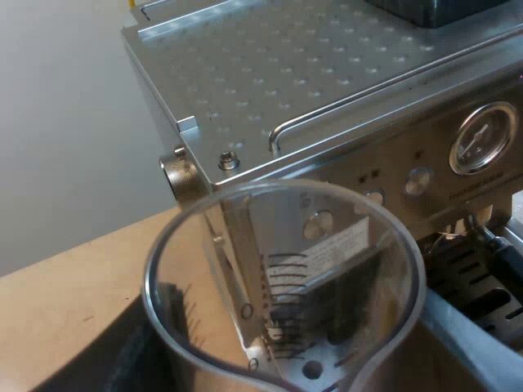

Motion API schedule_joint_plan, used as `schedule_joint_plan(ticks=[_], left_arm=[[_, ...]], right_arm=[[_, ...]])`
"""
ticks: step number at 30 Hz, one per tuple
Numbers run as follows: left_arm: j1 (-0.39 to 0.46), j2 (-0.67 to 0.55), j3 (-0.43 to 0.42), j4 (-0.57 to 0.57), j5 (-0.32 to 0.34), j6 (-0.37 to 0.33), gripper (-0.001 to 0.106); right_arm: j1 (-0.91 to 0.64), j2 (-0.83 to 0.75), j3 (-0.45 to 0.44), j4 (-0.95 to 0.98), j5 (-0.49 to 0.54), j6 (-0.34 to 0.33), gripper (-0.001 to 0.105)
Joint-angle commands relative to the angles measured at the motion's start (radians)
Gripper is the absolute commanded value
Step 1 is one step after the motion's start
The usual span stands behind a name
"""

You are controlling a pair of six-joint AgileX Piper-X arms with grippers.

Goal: Pour the beans into the coffee machine

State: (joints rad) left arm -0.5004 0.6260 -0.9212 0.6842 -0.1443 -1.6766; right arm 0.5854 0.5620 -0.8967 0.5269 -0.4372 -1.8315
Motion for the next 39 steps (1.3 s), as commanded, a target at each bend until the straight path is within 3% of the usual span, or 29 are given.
schedule_joint_plan(ticks=[1,6,15,19,25,27,33,39], left_arm=[[0.000,-0.015,0.021,-0.019,-0.001,-0.038,0.026],[0.000,-0.020,0.060,-0.019,-0.001,-0.054,0.026],[0.038,-0.020,0.189,-0.133,0.015,-0.101,0.026],[0.141,-0.020,0.251,-0.191,0.080,-0.098,0.026],[0.317,-0.018,0.342,-0.313,0.251,-0.082,0.026],[0.375,-0.018,0.377,-0.356,0.307,-0.048,0.026],[0.469,-0.018,0.440,-0.444,0.372,-0.017,0.026],[0.516,-0.010,0.527,-0.617,0.376,-0.017,0.026]], right_arm=[[0.003,0.013,-0.009,0.001,-0.035,-0.040,0.079],[0.003,0.039,-0.009,0.001,-0.047,-0.057,0.079],[0.035,0.121,-0.009,0.001,-0.047,-0.057,0.079],[0.108,0.164,-0.002,0.001,-0.011,-0.077,0.079],[0.233,0.241,-0.003,-0.022,0.135,-0.076,0.079],[0.265,0.269,-0.003,-0.049,0.164,-0.076,0.079],[0.295,0.352,-0.002,-0.129,0.221,-0.049,0.079],[0.295,0.433,-0.002,-0.221,0.225,-0.003,0.079]])
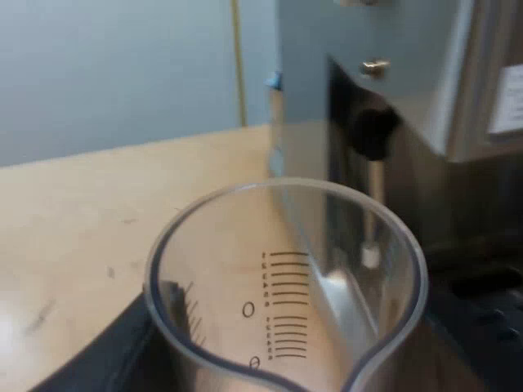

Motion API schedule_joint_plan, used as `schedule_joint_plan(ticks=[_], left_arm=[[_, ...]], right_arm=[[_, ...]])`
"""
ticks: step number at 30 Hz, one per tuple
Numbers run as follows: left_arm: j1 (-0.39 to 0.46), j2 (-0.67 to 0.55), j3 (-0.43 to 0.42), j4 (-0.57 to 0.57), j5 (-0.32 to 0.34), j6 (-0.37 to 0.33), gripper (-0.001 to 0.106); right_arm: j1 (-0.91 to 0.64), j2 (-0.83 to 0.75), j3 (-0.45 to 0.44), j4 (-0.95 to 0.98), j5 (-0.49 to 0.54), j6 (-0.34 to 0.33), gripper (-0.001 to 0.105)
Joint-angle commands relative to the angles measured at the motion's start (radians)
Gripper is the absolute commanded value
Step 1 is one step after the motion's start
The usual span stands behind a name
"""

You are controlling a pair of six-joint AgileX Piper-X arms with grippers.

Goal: Pour the beans into the coffee machine

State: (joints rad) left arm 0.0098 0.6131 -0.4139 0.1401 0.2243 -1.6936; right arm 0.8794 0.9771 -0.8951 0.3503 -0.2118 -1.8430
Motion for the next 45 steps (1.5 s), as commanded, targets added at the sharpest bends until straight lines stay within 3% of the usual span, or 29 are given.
schedule_joint_plan(ticks=[1,12,20,33,41,45], left_arm=[[0.007,0.006,0.033,-0.103,0.007,0.000,0.026],[0.008,0.188,0.094,-0.342,0.005,-0.015,0.026],[0.008,0.422,0.094,-0.550,0.005,-0.026,0.026],[0.008,0.738,0.094,-0.849,0.005,-0.034,0.026],[0.008,0.887,0.094,-0.963,0.005,-0.034,0.027],[0.008,0.919,0.093,-0.979,0.005,-0.034,0.034]], right_arm=[[0.001,0.026,-0.003,-0.055,-0.001,0.008,0.079],[0.001,0.143,-0.003,-0.168,0.019,0.008,0.079],[0.001,0.222,-0.003,-0.252,0.082,0.008,0.079],[0.001,0.331,-0.003,-0.286,0.082,0.008,0.079],[0.001,0.334,-0.003,-0.286,0.132,0.008,0.079],[0.001,0.334,-0.003,-0.286,0.148,0.008,0.079]])
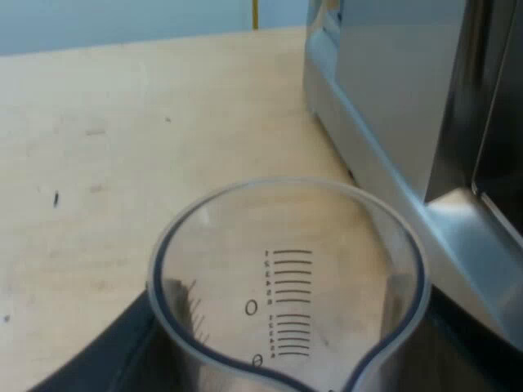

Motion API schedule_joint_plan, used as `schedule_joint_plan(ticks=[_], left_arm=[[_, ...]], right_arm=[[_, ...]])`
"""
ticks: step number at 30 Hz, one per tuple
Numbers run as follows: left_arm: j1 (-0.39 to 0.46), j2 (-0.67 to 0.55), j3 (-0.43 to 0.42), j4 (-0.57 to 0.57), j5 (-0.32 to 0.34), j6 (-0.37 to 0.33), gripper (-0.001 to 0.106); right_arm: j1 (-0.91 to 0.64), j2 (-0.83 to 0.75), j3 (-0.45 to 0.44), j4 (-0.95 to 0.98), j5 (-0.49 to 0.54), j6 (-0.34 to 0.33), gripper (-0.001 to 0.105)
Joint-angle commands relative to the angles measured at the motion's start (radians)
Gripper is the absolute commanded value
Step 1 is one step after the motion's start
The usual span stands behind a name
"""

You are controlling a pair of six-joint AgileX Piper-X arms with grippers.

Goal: Pour the beans into the coffee machine

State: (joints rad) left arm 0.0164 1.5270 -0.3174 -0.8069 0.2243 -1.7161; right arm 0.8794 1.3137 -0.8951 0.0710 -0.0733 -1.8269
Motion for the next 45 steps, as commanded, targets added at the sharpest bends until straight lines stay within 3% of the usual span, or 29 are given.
schedule_joint_plan(ticks=[1,5,7,18,24,28,35,45], left_arm=[[0.002,0.009,-0.004,-0.030,0.005,-0.011,0.038],[0.002,0.010,-0.004,-0.021,0.005,-0.011,0.058],[0.002,0.010,-0.004,-0.013,0.005,-0.011,0.062],[0.002,-0.006,-0.001,0.158,0.031,-0.011,0.066],[0.002,-0.072,-0.001,0.347,0.024,-0.011,0.066],[0.002,-0.151,-0.001,0.464,0.018,-0.011,0.066],[0.002,-0.402,-0.001,0.730,0.011,-0.011,0.066],[0.002,-0.738,-0.020,1.036,0.011,-0.011,0.066]], right_arm=[[0.001,-0.002,-0.003,-0.007,0.010,-0.008,0.079],[0.001,-0.002,-0.003,-0.007,0.010,-0.008,0.079],[0.001,-0.002,-0.003,-0.007,0.010,-0.008,0.079],[0.001,-0.002,-0.003,-0.007,0.010,-0.008,0.079],[0.001,-0.002,-0.003,-0.007,0.010,-0.008,0.079],[0.001,-0.002,-0.003,-0.007,0.010,0.008,0.079],[0.001,-0.013,-0.003,-0.007,0.003,0.083,0.079],[0.001,-0.122,-0.003,0.114,0.006,0.089,0.079]])
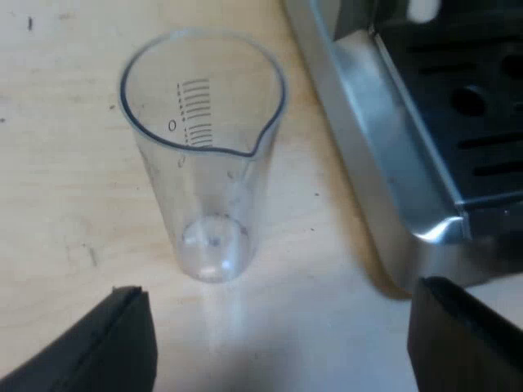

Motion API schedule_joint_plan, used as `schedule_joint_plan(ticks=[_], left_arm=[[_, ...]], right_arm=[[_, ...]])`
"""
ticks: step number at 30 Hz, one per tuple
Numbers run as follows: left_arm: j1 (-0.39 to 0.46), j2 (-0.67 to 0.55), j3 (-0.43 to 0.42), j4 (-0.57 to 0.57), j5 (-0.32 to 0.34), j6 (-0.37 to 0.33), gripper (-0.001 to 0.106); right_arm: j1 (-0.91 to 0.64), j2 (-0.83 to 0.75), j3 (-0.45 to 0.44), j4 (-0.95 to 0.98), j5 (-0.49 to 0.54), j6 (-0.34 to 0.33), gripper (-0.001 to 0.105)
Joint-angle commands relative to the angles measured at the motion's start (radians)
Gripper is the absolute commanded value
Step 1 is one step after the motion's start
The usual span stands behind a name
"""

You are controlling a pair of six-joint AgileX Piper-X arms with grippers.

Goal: Pour the beans into the coffee machine

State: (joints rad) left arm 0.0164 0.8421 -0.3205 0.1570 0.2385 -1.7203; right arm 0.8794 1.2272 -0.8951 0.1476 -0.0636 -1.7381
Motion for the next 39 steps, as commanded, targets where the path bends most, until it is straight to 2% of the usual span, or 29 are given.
schedule_joint_plan(ticks=[1,6,11,16,20,25,26,28,31,34,39], left_arm=[[0.002,-0.084,-0.023,0.106,-0.003,-0.007,0.066],[0.002,-0.206,-0.055,0.199,-0.001,-0.005,0.066],[0.002,-0.290,-0.124,0.300,0.007,-0.005,0.066],[0.002,-0.331,-0.195,0.387,0.044,-0.005,0.066],[0.002,-0.352,-0.250,0.444,0.044,-0.005,0.066],[0.002,-0.364,-0.309,0.492,0.044,-0.005,0.066],[0.002,-0.368,-0.327,0.507,0.044,-0.005,0.066],[0.002,-0.372,-0.340,0.523,0.044,-0.003,0.066],[0.002,-0.397,-0.355,0.528,0.044,-0.003,0.066],[0.002,-0.436,-0.358,0.528,0.044,-0.003,0.066],[0.002,-0.518,-0.358,0.528,0.045,0.003,0.066]], right_arm=[[0.001,-0.057,-0.003,0.061,0.000,0.000,0.079],[0.001,-0.138,-0.003,0.146,0.021,0.018,0.079],[0.001,-0.246,-0.010,0.247,0.092,0.032,0.079],[0.001,-0.354,-0.010,0.323,0.150,0.046,0.079],[-0.013,-0.428,-0.010,0.387,0.228,0.045,0.079],[-0.063,-0.456,-0.013,0.422,0.265,0.045,0.079],[-0.088,-0.464,-0.013,0.437,0.265,0.045,0.079],[-0.249,-0.504,-0.013,0.472,0.262,0.031,0.079],[-0.366,-0.533,-0.013,0.487,0.233,0.013,0.079],[-0.459,-0.569,-0.013,0.502,0.165,-0.005,0.079],[-0.591,-0.625,-0.013,0.548,0.114,-0.024,0.079]])
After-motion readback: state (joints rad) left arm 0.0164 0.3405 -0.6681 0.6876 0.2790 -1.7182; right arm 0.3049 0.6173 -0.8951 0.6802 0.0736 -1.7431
